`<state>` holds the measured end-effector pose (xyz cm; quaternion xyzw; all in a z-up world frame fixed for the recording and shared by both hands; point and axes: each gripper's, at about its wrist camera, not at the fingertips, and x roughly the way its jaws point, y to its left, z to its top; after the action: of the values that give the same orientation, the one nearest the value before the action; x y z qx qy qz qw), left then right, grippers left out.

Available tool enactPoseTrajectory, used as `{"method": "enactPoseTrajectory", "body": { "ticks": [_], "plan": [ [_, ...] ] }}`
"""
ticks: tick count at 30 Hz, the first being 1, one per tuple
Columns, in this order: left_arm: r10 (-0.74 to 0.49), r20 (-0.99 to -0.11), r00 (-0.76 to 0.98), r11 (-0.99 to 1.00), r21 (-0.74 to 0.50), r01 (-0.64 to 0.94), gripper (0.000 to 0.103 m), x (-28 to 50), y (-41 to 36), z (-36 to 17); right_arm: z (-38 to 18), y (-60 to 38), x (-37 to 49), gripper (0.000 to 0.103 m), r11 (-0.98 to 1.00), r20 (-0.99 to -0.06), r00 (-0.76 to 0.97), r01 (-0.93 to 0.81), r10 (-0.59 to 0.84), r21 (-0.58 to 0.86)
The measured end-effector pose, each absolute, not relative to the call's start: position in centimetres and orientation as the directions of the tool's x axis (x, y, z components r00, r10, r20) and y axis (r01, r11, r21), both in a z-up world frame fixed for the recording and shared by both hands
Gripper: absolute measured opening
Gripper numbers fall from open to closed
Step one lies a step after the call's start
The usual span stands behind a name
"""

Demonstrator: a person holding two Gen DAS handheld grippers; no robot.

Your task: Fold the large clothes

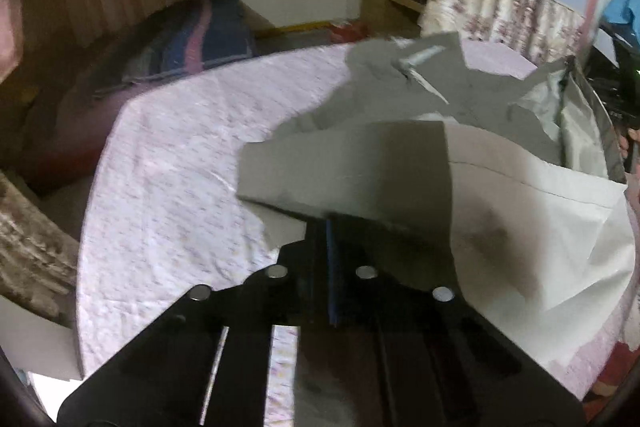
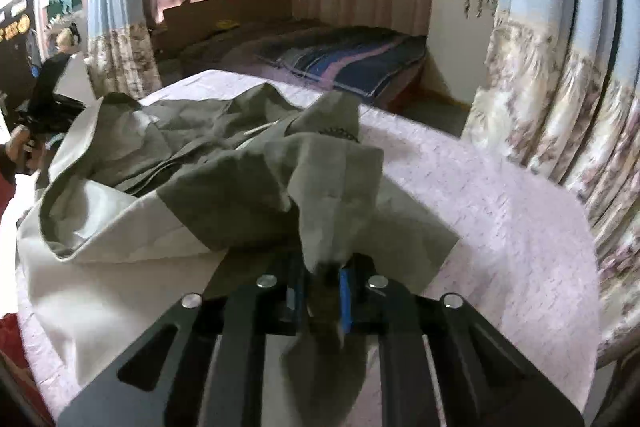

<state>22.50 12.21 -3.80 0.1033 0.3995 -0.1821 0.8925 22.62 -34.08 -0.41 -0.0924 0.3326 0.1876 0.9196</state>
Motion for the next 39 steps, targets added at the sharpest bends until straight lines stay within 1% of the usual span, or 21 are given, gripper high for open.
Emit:
{"method": "enactPoseTrajectory", "body": {
  "ticks": [5,6,8,10,11,14,15,16,17,18,20,23,28,32,33,34,35,36,37,38,39],
  "plan": [
    [-0.084,-0.719,0.69,0.925,0.202,0.323,0.0,24.2,11.6,-2.4,1.2,-34.7,24.0,0.005,0.965,-0.619,0.776,-0.238,0.123,-0.107],
    [-0.056,-0.712,0.7,0.924,0.229,0.306,0.0,24.7,11.4,-2.5,1.3,-34.7,24.7,0.004,0.973,-0.618,0.785,-0.179,0.053,-0.144],
    [-0.001,-0.702,0.712,0.922,0.274,0.272,0.001,26.0,10.9,-3.0,0.5,-35.0,26.3,0.004,0.98,-0.638,0.767,-0.068,-0.069,-0.188],
    [0.031,-0.692,0.721,0.924,0.295,0.242,0.001,27.0,10.8,-3.5,-1.1,-36.3,28.2,0.004,0.988,-0.715,0.689,0.015,-0.12,-0.151],
    [0.029,-0.694,0.719,0.927,0.288,0.24,0.001,27.3,10.8,-3.6,-2.3,-37.3,29.1,0.005,0.99,-0.747,0.651,0.063,-0.135,-0.125],
    [0.021,-0.694,0.72,0.94,0.259,0.223,0.007,27.6,11.4,-3.6,-4.3,-38.2,30.0,0.024,0.99,-0.826,0.544,0.081,-0.144,-0.119],
    [0.028,-0.688,0.725,0.942,0.261,0.211,0.024,27.5,11.6,-3.4,-4.2,-38.3,29.6,0.037,0.988,-0.823,0.547,0.086,-0.152,-0.126],
    [0.034,-0.678,0.734,0.943,0.265,0.201,0.039,27.2,11.7,-3.1,-3.8,-38.5,28.9,0.044,0.989,-0.813,0.562,0.084,-0.151,-0.126],
    [0.042,-0.662,0.748,0.943,0.274,0.189,0.064,26.8,11.8,-2.7,-3.2,-38.8,28.2,0.057,0.99,-0.805,0.577,0.08,-0.139,-0.114],
    [0.06,-0.637,0.769,0.942,0.291,0.168,0.086,26.2,11.9,-2.3,-2.6,-39.1,27.5,0.062,0.991,-0.796,0.591,0.087,-0.133,-0.101],
    [0.081,-0.6,0.796,0.94,0.312,0.139,0.095,24.9,12.1,-1.6,-1.3,-40.0,26.0,0.066,0.992,-0.773,0.623,0.11,-0.117,-0.062],
    [0.068,-0.596,0.8,0.954,0.275,0.123,0.1,23.7,12.4,-0.7,-0.1,-40.9,23.3,0.072,0.992,-0.751,0.657,0.125,-0.066,0.022],
    [-0.038,-0.632,0.774,0.977,0.139,0.162,0.1,21.8,12.7,-1.1,-2.0,-40.3,20.1,0.077,0.988,-0.776,0.629,0.085,0.046,0.127],
    [-0.099,-0.742,0.663,0.979,0.047,0.199,0.1,23.4,11.8,-4.2,-4.3,-40.2,19.6,0.077,0.976,-0.799,0.595,0.103,0.092,0.19],
    [-0.133,-0.77,0.624,0.977,0.006,0.215,0.098,24.0,11.6,-5.0,-4.4,-40.3,19.5,0.073,0.969,-0.792,0.6,0.109,0.115,0.223],
    [-0.186,-0.782,0.595,0.97,-0.05,0.238,0.095,24.3,11.4,-5.5,-4.4,-40.1,19.5,0.064,0.964,-0.783,0.605,0.092,0.145,0.249],
    [-0.277,-0.784,0.555,0.949,-0.134,0.284,0.074,24.4,11.2,-5.9,-4.2,-39.8,19.5,0.026,0.957,-0.768,0.611,0.058,0.191,0.284],
    [-0.329,-0.778,0.535,0.934,-0.184,0.306,0.048,24.5,11.0,-5.8,-3.9,-39.2,19.6,0.013,0.953,-0.752,0.621,0.027,0.22,0.301],
    [-0.324,-0.773,0.545,0.936,-0.179,0.303,0.036,24.3,11.0,-5.6,-3.3,-38.4,19.6,0.01,0.968,-0.745,0.643,0.019,0.181,0.252],
    [-0.335,-0.757,0.561,0.932,-0.179,0.315,0.017,24.2,10.8,-5.0,-2.3,-37.6,19.6,0.004,0.98,-0.72,0.678,-0.001,0.148,0.2],
    [-0.355,-0.735,0.578,0.926,-0.191,0.326,0.009,24.1,10.8,-4.2,-1.3,-37.2,19.4,0.002,0.982,-0.687,0.712,-0.015,0.143,0.189]
  ]
}}
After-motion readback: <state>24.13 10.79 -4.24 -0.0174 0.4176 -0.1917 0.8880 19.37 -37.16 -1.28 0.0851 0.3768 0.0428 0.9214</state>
